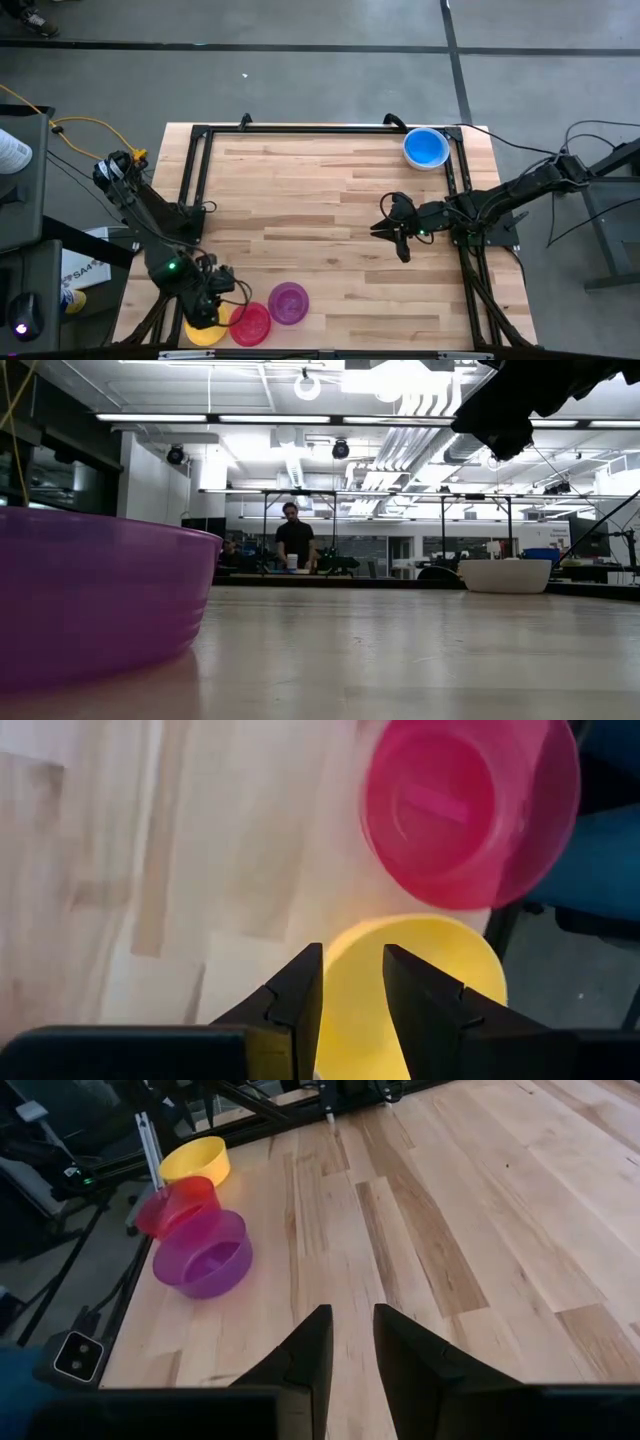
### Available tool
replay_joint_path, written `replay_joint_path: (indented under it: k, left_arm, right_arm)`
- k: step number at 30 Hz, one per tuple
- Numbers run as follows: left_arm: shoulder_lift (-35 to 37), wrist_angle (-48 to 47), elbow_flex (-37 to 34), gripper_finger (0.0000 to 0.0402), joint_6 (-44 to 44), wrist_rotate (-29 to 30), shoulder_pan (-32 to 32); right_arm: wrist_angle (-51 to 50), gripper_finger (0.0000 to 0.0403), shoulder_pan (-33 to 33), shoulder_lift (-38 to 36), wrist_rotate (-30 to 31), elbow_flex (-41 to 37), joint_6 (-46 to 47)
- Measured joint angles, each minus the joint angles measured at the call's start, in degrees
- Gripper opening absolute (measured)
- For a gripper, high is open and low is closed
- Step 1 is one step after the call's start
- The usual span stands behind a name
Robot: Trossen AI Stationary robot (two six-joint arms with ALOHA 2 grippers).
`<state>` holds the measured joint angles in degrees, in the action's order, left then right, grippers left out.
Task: Nest bowls inside each other
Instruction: Stack the yellow bowl on the blue bowl
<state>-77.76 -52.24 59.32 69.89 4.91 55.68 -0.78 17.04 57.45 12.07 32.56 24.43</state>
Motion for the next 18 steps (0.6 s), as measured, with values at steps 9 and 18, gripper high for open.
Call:
replay_joint_path:
  k: [9,18]
  left_arm:
    - [-0.01,1.41,-0.01,0.0109,0.68,0.26,6.94]
    - [-3.31,-2.17,-0.01,0.0109,-8.63,1.27,9.25]
  right_arm:
    - [0.0,0.007,0.0,0.0,0.01,0.0,0.0]
    - [0.28,0.007,0.0,0.0,-0.01,0.0,3.06]
